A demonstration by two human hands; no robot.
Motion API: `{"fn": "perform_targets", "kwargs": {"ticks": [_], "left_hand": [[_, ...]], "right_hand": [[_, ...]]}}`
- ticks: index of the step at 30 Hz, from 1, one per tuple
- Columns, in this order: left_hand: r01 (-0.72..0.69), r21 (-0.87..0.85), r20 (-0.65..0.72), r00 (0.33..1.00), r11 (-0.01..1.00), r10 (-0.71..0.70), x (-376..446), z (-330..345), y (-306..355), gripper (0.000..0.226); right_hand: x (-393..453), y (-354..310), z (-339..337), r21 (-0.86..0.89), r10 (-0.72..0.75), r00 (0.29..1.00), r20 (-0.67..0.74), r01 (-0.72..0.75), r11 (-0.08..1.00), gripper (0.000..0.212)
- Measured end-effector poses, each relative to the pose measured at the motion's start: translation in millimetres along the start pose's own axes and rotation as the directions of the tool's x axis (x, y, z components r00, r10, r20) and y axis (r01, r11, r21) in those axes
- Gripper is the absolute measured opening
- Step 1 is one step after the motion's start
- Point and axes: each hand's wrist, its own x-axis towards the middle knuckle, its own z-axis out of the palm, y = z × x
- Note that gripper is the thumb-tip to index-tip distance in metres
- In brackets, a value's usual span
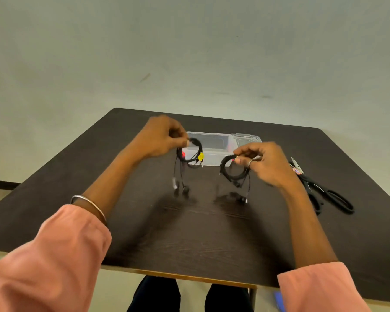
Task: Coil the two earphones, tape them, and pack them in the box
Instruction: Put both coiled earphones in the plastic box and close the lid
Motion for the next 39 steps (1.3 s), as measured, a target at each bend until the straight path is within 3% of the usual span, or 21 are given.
{"fn": "perform_targets", "kwargs": {"ticks": [5, 13, 20, 25, 34, 39], "left_hand": [[0.027, -0.291, -0.164, 0.983, 0.956, -0.077, 36, -9, 19, 0.015], [0.113, -0.370, -0.168, 0.968, 0.922, -0.186, 97, 20, 33, 0.010], [0.276, -0.189, -0.149, 0.941, 0.942, -0.305, 102, 68, -2, 0.011], [0.338, -0.396, -0.186, 0.881, 0.854, -0.436, 105, 64, -4, 0.015], [0.233, -0.461, -0.197, 0.914, 0.856, -0.354, 112, 41, 36, 0.009], [0.314, -0.524, -0.104, 0.899, 0.791, -0.426, 113, 34, 41, 0.020]], "right_hand": [[23, -19, -24, 0.016, 0.002, 0.986, -0.169, 0.000, 1.000, 0.017], [48, -21, -40, 0.047, 0.020, 0.922, -0.386, -0.002, 0.999, 0.017], [54, -8, -29, 0.099, 0.073, 0.933, -0.352, -0.041, 0.994, 0.016], [56, -1, -22, 0.145, 0.099, 0.933, -0.346, -0.051, 0.988, 0.015], [56, 8, -22, 0.248, 0.143, 0.916, -0.375, -0.050, 0.968, 0.014], [56, 7, -21, 0.264, 0.156, 0.920, -0.359, -0.060, 0.963, 0.014]]}}
